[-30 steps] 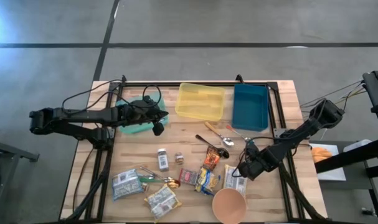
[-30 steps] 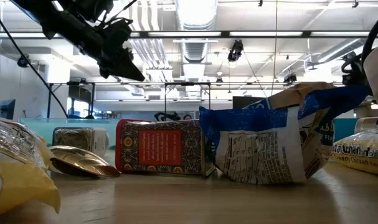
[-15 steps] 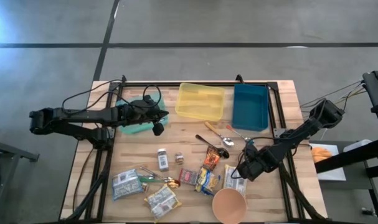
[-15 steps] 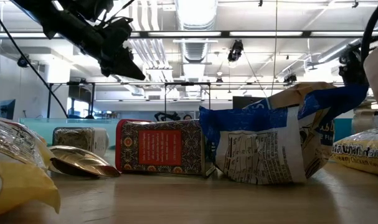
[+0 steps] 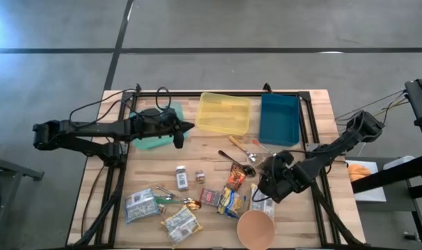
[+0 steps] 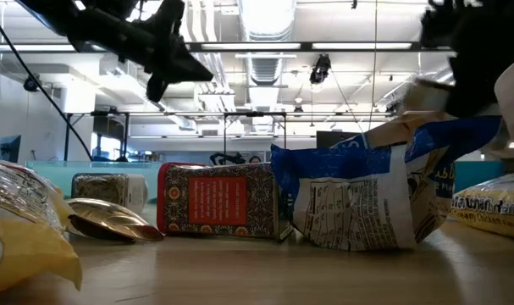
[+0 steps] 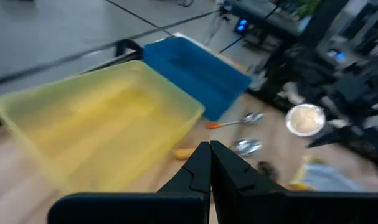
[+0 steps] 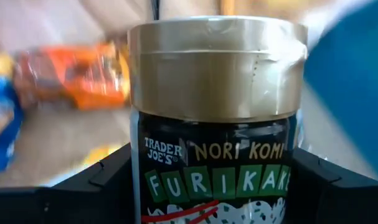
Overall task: Pick & Place Food Item
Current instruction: Put the gold seasoning bottle into the yellow bin
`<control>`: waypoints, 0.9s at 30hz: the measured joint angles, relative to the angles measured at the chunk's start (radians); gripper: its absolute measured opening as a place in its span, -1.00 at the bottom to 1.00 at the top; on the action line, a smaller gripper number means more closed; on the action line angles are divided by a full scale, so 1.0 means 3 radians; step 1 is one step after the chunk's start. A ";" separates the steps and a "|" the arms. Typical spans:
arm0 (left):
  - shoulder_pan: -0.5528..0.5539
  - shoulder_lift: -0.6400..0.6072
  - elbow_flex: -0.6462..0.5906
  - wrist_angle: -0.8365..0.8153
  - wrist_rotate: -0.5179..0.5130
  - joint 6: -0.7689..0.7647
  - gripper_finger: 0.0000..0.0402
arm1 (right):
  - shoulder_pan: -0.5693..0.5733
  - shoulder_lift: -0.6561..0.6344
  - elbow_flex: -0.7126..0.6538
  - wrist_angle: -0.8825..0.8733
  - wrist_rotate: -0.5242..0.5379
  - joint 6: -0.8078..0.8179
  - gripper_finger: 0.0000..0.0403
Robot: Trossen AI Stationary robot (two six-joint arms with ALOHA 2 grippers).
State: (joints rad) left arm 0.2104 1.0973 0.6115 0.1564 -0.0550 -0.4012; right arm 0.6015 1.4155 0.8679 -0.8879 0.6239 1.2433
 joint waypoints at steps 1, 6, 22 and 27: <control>0.0000 0.0000 0.0006 0.0002 0.0086 -0.0056 -0.97 | -0.0015 0.0001 0.0031 -0.0001 0.0144 -0.0118 0.34; -0.0017 0.0001 0.0024 0.0004 0.0326 -0.0477 -0.97 | -0.0164 0.0001 0.0181 0.0013 0.0594 -0.0757 0.34; -0.0046 0.0001 0.0085 0.0152 0.0335 -0.1098 -0.70 | -0.0785 0.0004 0.0737 0.0403 0.0635 -0.2648 0.34; -0.0049 0.0001 0.0083 0.0326 0.0334 -0.1098 -0.39 | -0.0901 0.0004 0.0790 0.0473 0.0617 -0.2913 0.34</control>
State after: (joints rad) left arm 0.1956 1.0977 0.6365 0.2542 0.0451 -0.7307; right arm 0.3311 1.4166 1.1049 -0.7459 0.8090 0.3695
